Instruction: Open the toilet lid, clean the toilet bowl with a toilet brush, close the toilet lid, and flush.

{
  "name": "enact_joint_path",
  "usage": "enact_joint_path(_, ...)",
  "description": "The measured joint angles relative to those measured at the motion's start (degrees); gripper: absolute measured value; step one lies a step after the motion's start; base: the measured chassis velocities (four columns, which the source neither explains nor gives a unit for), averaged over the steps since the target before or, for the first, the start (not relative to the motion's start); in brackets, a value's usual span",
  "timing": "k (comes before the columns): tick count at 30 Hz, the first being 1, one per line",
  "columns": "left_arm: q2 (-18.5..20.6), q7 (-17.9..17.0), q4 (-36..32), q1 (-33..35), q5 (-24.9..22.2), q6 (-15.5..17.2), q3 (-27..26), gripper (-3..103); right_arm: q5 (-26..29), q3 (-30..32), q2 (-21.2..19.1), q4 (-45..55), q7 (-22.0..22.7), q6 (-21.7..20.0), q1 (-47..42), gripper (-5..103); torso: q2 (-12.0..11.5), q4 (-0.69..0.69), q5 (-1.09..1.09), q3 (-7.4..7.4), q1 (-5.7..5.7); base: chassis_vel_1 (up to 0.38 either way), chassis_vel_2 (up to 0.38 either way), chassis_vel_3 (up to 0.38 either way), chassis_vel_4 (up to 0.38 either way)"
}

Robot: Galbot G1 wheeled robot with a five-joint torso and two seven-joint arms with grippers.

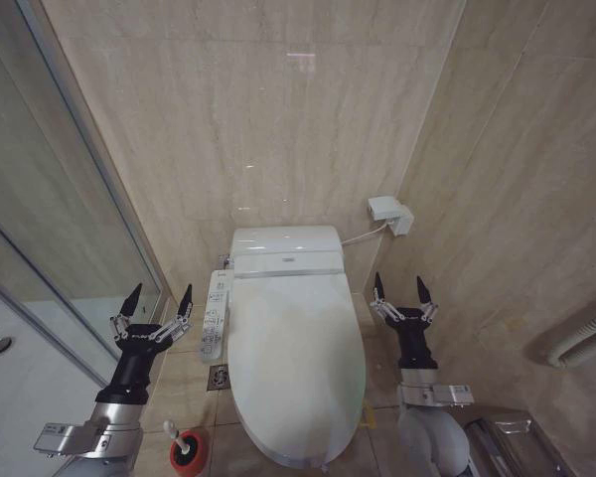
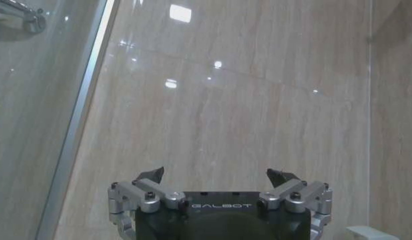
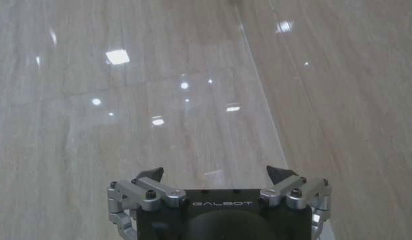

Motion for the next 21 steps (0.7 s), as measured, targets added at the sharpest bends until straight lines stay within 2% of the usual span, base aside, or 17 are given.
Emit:
enact_joint_path(13,1.9,0.1,6.6,-3.4,-1.0,-0.1,-1.9,100,1.1,-0.1,-0.6,-1.6,-0.2,0.6,1.3,100,0.0,0.01,-0.01,0.0,0.01,-0.042,0.042,0.054,-0.051)
enact_joint_path(21,4.5,0.1,10.3,-6.9,-4.3,0.3,-4.3,100,-0.5,-1.5,-1.2,-2.1,2.5,0.4,2.5,100,0.0,-0.01,0.0,0.01,0.04,-0.082,0.057,0.063,-0.047)
